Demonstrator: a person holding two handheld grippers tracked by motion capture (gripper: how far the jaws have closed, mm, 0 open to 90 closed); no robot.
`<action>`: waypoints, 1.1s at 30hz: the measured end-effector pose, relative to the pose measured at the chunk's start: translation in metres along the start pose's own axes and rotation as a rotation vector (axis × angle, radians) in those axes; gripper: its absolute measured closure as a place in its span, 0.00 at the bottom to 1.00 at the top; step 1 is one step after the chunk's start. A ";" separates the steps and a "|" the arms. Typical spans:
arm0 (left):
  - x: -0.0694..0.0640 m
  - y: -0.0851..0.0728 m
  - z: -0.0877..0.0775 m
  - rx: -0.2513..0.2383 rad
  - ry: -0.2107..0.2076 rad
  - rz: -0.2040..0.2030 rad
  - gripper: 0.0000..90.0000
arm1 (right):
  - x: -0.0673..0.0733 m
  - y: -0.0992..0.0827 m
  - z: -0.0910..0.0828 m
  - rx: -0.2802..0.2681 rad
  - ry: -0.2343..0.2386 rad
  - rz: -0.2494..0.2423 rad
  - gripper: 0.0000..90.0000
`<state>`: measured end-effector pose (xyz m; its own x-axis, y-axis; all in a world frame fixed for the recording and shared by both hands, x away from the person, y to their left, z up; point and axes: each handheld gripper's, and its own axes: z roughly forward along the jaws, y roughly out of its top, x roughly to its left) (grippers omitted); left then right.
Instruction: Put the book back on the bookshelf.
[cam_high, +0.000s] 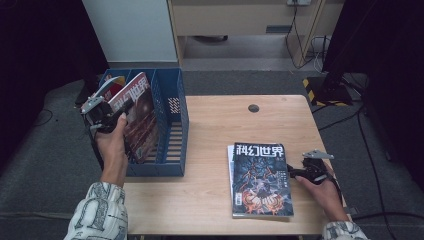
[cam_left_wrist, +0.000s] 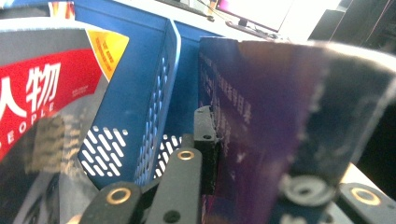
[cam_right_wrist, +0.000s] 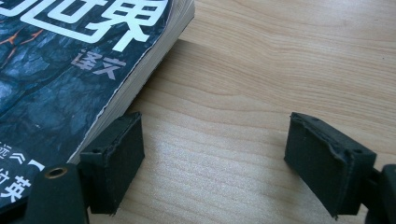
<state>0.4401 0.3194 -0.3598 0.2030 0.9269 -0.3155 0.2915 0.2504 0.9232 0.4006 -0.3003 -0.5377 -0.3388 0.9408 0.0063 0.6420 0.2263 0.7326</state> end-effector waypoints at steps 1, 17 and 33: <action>0.000 -0.001 0.001 0.003 0.002 0.001 0.92 | 0.000 0.000 0.000 0.000 0.000 0.000 0.22; 0.009 -0.007 -0.003 0.036 0.020 -0.005 0.92 | 0.000 0.000 0.000 0.000 0.001 0.000 0.22; 0.016 -0.004 -0.015 0.139 0.031 0.035 0.92 | 0.000 0.000 0.000 0.001 0.001 0.000 0.22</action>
<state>0.4278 0.3378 -0.3655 0.1865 0.9432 -0.2751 0.4115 0.1793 0.8936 0.4006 -0.3004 -0.5377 -0.3397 0.9405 0.0068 0.6423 0.2267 0.7322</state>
